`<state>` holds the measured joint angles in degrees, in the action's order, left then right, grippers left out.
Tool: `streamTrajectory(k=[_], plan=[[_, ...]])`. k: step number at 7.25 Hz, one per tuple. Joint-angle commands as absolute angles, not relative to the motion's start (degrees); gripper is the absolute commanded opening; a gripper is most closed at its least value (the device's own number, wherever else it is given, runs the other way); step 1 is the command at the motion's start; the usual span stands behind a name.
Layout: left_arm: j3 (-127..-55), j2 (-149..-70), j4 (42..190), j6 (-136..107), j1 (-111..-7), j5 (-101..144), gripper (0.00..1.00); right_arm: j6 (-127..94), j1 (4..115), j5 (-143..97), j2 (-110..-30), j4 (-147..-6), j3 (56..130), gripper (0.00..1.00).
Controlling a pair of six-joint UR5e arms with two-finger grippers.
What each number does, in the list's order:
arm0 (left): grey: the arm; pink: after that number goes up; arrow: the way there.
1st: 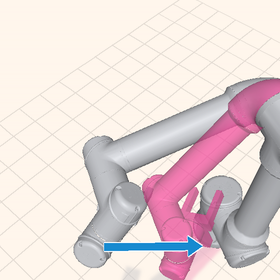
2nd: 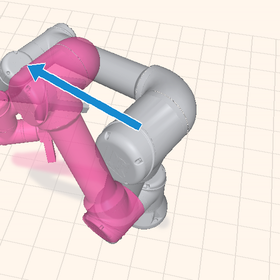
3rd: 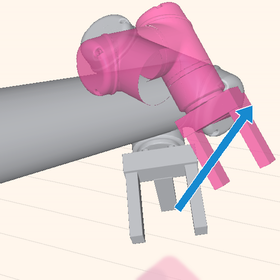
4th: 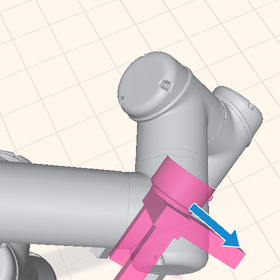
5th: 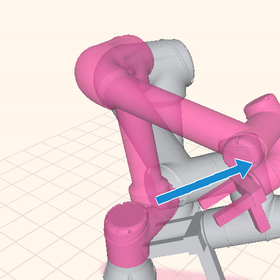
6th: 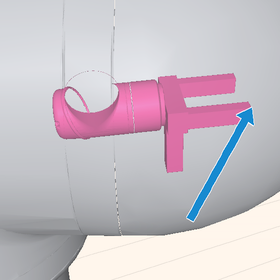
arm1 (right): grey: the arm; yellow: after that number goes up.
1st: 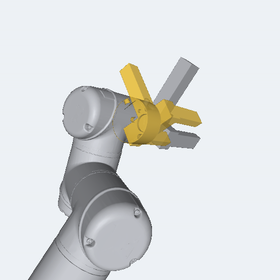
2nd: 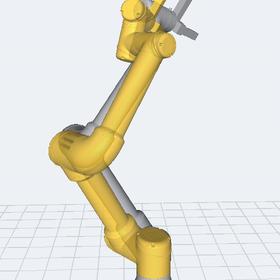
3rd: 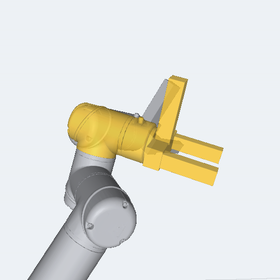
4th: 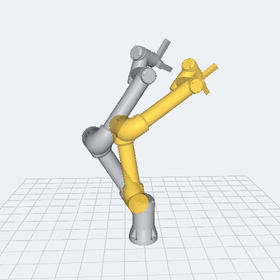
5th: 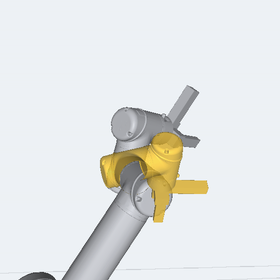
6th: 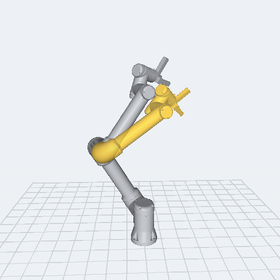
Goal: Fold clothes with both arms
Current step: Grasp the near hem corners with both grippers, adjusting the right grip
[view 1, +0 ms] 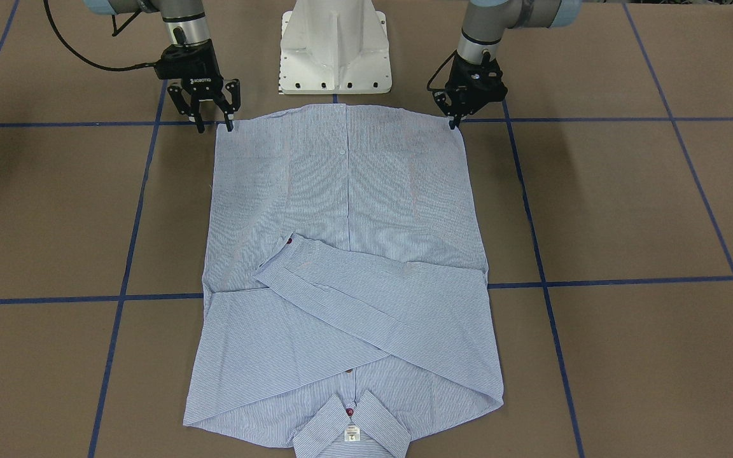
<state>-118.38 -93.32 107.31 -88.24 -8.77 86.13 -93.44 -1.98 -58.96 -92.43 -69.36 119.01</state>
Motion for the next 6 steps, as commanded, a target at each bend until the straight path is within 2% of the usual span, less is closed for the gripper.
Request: streamTrajectory(k=[1,6], plan=[[-118.4,-93.3,107.3,-88.2,-8.7,86.1,0.00,-94.0,-2.5,-57.7,-92.0,-69.3,117.8,0.57],[-118.4,-93.3,107.4,-88.2,-8.8,86.1,0.00,-94.2,-3.8,-57.0,-91.8,-69.3,117.6,0.52]])
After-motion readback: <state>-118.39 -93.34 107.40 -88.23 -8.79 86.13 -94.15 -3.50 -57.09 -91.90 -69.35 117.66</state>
